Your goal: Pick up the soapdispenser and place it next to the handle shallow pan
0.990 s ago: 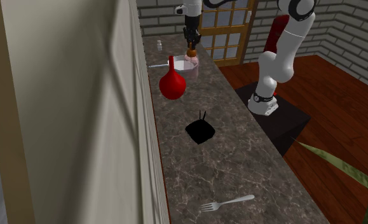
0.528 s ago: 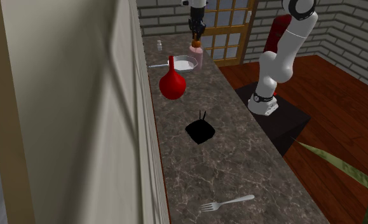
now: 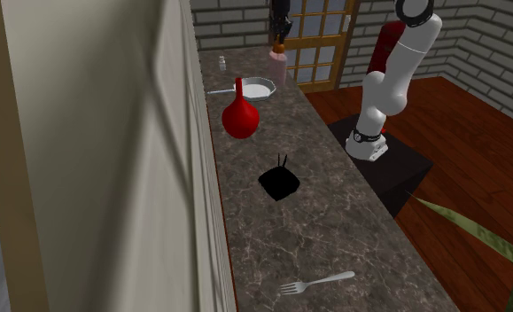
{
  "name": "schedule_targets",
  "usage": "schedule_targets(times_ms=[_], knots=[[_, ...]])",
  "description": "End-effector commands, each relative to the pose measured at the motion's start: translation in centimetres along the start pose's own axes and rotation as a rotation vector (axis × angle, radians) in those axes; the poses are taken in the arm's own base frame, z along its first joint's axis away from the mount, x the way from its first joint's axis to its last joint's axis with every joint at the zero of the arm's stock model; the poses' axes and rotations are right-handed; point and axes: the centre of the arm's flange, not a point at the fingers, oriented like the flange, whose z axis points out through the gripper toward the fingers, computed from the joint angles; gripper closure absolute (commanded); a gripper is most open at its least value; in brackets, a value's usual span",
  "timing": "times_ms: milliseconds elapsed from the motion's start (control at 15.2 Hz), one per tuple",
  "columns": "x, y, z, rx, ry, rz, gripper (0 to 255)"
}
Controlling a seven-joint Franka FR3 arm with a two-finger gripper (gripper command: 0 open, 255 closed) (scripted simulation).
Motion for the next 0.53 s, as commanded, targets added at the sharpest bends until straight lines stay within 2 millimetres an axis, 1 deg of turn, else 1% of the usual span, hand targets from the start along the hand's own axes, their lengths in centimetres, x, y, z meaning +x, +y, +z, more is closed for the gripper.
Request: schedule_targets(times_ms=[0,462], knots=[[-2.0,1.6,-0.6,0.000,0.000,-0.002,255],[-9.0,7.4,-2.3,0.000,0.000,-0.002,255]])
